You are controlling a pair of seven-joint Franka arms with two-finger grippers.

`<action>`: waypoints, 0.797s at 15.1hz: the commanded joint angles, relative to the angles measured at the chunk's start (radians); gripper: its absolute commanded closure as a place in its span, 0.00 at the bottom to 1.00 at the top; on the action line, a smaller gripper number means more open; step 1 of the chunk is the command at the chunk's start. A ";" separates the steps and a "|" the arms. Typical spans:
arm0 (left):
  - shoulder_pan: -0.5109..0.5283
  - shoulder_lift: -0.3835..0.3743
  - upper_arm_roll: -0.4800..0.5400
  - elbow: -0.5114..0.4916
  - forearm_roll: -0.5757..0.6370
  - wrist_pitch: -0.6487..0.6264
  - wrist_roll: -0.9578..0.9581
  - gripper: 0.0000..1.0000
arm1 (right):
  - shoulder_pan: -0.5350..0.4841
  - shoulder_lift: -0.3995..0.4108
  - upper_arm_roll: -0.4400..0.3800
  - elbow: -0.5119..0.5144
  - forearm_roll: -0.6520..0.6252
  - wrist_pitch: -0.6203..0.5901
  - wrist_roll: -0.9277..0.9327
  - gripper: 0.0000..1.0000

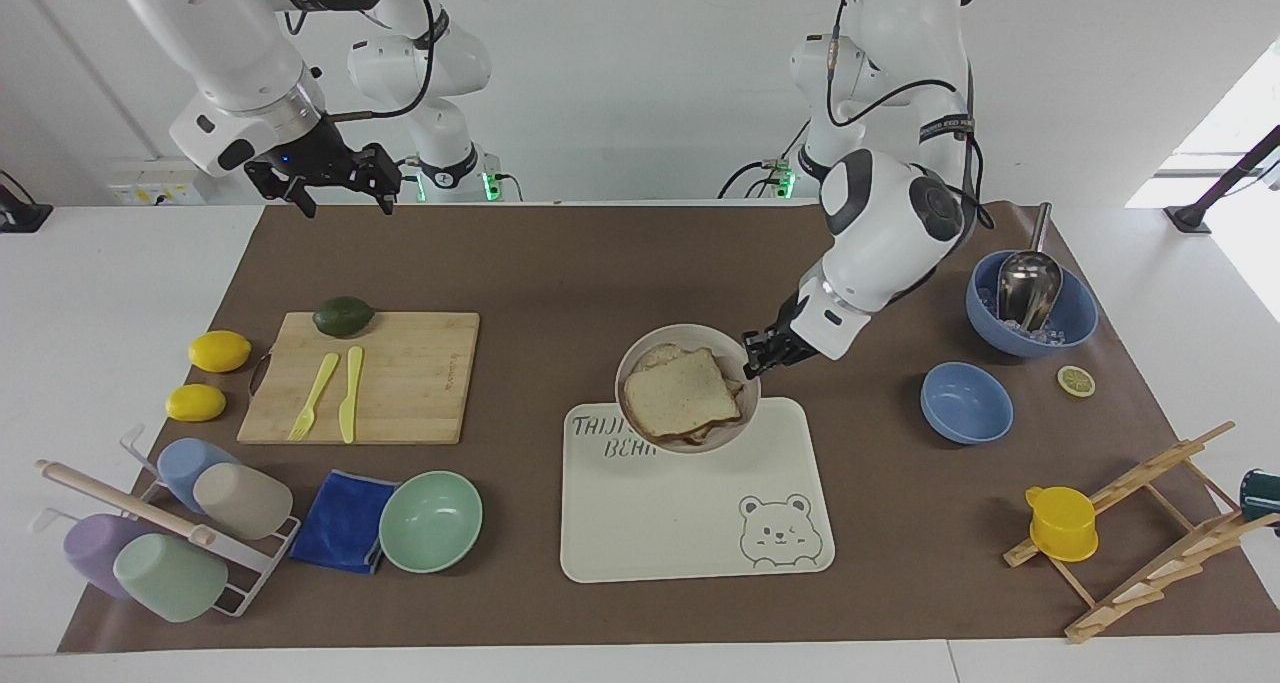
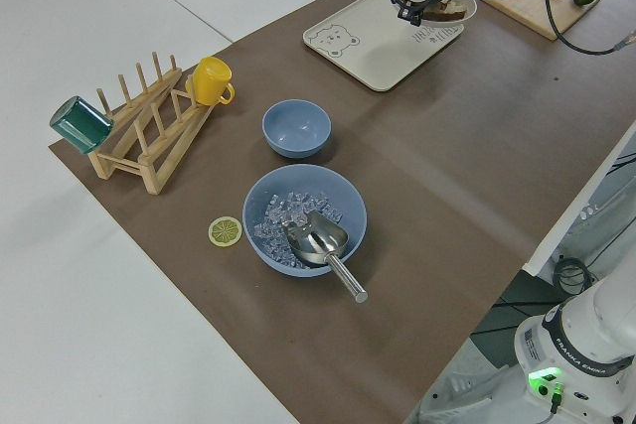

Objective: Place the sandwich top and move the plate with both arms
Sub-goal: 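Slide the white plate with the left gripper onto the bear tray, then release the plate on the tray with the left gripper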

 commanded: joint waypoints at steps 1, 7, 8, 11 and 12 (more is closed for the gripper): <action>0.017 0.140 -0.001 0.149 -0.022 -0.021 0.014 1.00 | -0.016 -0.026 0.003 -0.037 -0.012 0.004 -0.019 0.00; 0.029 0.223 -0.001 0.160 -0.009 0.133 0.034 1.00 | -0.017 -0.026 -0.002 -0.036 -0.010 0.009 -0.017 0.00; 0.028 0.223 -0.001 0.157 -0.010 0.137 0.048 1.00 | -0.017 -0.025 0.000 -0.034 -0.009 0.014 -0.017 0.00; 0.022 0.214 0.000 0.122 -0.012 0.154 0.100 1.00 | -0.017 -0.026 0.000 -0.036 -0.006 0.010 -0.021 0.00; 0.020 0.212 0.000 0.111 -0.012 0.162 0.109 1.00 | -0.017 -0.025 0.000 -0.036 -0.006 0.012 -0.019 0.00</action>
